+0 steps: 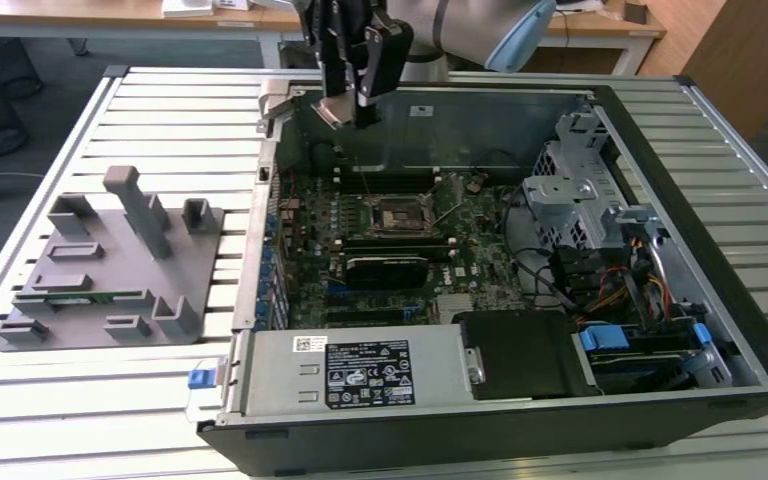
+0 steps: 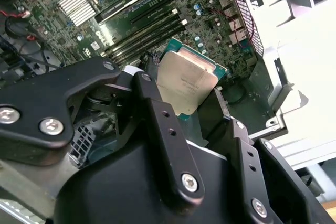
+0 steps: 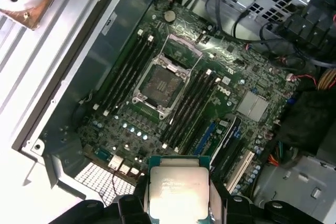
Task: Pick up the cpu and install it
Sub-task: 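Place the cpu into insertion slot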
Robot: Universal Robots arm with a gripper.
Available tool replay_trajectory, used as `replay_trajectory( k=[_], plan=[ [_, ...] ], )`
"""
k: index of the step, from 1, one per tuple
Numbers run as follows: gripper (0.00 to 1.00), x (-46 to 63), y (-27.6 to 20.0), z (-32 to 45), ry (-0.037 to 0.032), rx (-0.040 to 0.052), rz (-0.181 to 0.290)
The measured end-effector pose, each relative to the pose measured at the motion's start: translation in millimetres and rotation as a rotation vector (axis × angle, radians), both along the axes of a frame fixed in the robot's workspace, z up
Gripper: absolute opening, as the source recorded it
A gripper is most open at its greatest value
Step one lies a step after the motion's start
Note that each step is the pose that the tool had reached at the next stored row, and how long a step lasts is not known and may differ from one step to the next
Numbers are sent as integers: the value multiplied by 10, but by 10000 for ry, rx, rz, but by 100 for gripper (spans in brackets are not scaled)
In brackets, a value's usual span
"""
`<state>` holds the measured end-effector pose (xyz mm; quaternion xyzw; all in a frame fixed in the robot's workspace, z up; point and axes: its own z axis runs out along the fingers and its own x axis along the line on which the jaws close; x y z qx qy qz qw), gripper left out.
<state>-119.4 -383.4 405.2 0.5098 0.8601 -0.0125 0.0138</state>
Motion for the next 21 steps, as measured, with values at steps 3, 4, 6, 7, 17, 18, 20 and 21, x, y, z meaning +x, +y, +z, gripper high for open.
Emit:
replay_trajectory(
  k=[3,4,6,7,17,18,20,21],
  plan=[
    [54,1,5,-3,0,0,-373],
    [54,0,7,-3,1,-2,-473],
    [54,1,10,-4,0,-6,-636],
    [54,1,10,-5,0,-7,-719],
    [54,1,15,-25,13,148,-1654],
    [54,1,15,-28,21,244,-1717],
    [54,1,15,-41,28,365,-1849],
    [54,2,16,-46,26,372,-1942]
  ],
)
